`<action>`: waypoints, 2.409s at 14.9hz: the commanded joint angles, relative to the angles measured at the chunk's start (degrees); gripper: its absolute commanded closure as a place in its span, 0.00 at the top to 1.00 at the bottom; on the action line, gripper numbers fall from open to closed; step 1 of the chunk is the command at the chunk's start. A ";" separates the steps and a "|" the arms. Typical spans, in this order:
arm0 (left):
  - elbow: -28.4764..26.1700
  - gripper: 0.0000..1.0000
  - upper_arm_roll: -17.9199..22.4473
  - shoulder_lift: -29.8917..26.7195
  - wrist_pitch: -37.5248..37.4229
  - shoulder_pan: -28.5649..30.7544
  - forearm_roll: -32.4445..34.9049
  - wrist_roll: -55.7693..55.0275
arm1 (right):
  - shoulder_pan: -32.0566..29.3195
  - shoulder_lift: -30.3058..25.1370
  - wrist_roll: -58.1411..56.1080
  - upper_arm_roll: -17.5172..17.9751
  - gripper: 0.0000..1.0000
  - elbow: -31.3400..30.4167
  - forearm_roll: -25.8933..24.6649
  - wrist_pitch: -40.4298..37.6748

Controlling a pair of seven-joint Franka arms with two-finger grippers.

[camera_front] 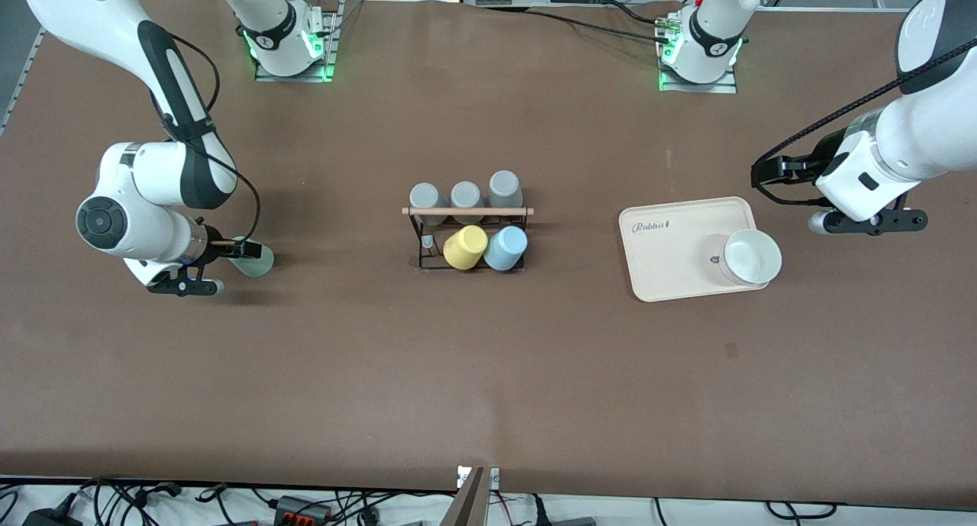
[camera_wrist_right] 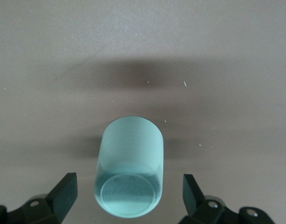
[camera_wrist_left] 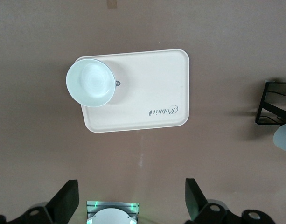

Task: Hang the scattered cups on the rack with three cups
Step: 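Lower the right gripper around the pale green cup and grasp it, then lift the pale green cup with the right gripper toward the rack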

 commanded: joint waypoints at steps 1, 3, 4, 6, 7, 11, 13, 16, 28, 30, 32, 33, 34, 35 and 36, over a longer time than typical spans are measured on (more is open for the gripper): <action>-2.32 1.00 -0.52 -2.19 1.37 0.03 1.12 1.22 | 0.07 0.25 1.09 -0.01 1.00 -0.46 -0.27 1.13; -2.23 1.00 -0.43 -2.10 1.37 0.03 1.12 1.31 | 0.07 0.52 1.09 0.08 1.00 -0.46 -0.18 1.13; -2.23 1.00 -0.43 -2.10 1.37 0.12 1.12 1.31 | 0.07 0.52 1.09 0.08 1.00 -0.46 -0.18 1.13; -2.23 1.00 -0.52 -2.10 1.37 0.03 1.03 1.31 | -0.02 1.04 1.09 0.08 0.88 -0.46 -0.09 0.61; -2.23 1.00 -0.52 -2.10 1.29 0.03 1.03 1.31 | -0.02 1.22 1.17 0.08 0.81 -0.46 -0.09 0.51; -2.14 1.00 -0.52 -2.01 1.28 0.03 1.03 1.31 | -0.02 1.40 0.39 0.08 0.52 -0.11 -0.09 0.16; -2.14 1.00 -0.52 -2.01 1.28 0.03 1.03 1.31 | -0.02 0.87 0.12 0.17 0.44 1.73 0.34 -2.45; -2.14 1.00 -0.52 -2.01 1.20 0.03 1.03 1.31 | 1.12 1.13 0.20 3.32 0.34 12.59 0.70 -14.12; -2.14 1.00 -0.43 -1.92 1.20 0.21 0.95 4.03 | 20.27 6.57 26.20 4.65 0.32 35.64 1.05 -19.79; -2.14 1.00 -0.43 -1.92 1.20 0.30 0.95 4.12 | 22.64 7.81 30.68 4.65 0.32 37.85 1.05 -19.70; -2.14 1.00 -0.43 -1.92 1.11 0.30 0.86 4.12 | 24.67 8.51 36.48 4.65 0.32 38.74 1.05 -19.61; -2.14 1.00 -0.43 -1.84 1.11 0.30 0.86 4.12 | 25.72 8.69 38.33 4.65 0.32 38.74 1.05 -19.61; -2.14 1.00 -0.43 -1.84 1.11 0.39 0.86 4.12 | 26.78 8.78 39.48 4.65 0.32 38.74 1.05 -19.96; -2.14 1.00 -0.43 -1.84 1.11 0.39 0.86 4.12 | 27.31 8.87 40.45 4.74 0.32 38.74 1.05 -20.40; -2.14 1.00 -0.43 -1.92 1.11 0.39 0.86 4.12 | 27.58 8.78 40.55 4.74 0.32 38.74 1.14 -20.93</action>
